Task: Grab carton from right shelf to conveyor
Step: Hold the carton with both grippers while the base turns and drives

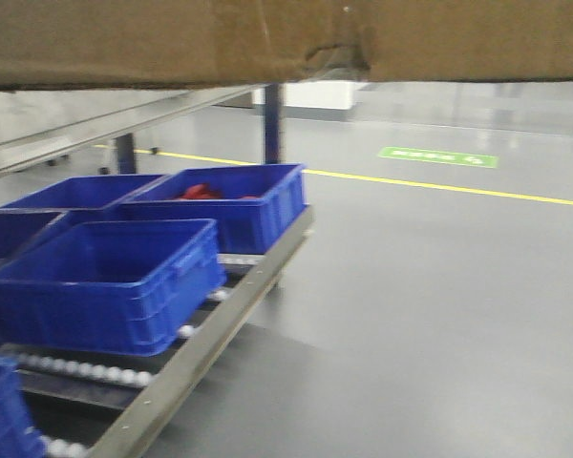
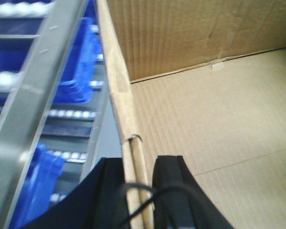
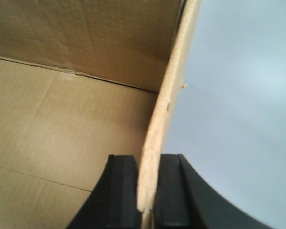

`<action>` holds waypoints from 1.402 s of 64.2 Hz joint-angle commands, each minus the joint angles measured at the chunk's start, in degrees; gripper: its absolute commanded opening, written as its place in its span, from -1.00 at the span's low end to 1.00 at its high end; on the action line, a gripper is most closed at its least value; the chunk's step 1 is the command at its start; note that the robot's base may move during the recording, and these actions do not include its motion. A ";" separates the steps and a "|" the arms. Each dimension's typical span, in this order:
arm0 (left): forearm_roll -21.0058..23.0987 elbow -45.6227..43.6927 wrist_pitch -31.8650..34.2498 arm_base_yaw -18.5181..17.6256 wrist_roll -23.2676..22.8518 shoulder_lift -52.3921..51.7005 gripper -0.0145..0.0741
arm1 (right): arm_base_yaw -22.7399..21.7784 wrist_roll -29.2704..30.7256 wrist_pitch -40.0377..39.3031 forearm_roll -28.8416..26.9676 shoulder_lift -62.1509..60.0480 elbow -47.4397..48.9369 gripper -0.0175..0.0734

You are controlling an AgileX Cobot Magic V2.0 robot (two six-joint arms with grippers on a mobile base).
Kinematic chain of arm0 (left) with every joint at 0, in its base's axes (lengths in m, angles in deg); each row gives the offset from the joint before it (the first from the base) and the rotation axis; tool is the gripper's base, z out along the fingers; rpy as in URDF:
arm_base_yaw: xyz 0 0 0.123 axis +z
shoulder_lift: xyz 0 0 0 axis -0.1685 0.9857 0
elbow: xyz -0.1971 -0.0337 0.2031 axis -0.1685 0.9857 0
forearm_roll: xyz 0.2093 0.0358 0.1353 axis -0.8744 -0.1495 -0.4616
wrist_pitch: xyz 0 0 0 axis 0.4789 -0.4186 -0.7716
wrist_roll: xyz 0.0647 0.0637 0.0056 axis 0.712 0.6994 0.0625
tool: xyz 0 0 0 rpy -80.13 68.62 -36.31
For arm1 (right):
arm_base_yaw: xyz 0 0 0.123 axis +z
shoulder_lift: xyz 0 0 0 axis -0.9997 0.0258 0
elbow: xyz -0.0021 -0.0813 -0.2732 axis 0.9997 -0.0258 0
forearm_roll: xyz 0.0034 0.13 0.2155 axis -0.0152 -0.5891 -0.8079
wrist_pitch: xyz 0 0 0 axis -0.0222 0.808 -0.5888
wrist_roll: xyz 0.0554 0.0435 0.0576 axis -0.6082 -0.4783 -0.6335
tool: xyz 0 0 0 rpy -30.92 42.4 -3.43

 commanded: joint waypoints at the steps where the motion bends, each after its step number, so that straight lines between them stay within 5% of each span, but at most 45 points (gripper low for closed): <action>1: 1.44 -0.36 2.91 -0.66 0.92 -0.59 -0.71 | 0.36 1.04 -2.58 -1.02 -0.75 0.12 -0.77; 90: 1.44 -0.36 2.91 -0.66 0.92 -0.59 -0.71 | 0.36 1.04 -2.58 -1.02 -0.75 0.12 -0.77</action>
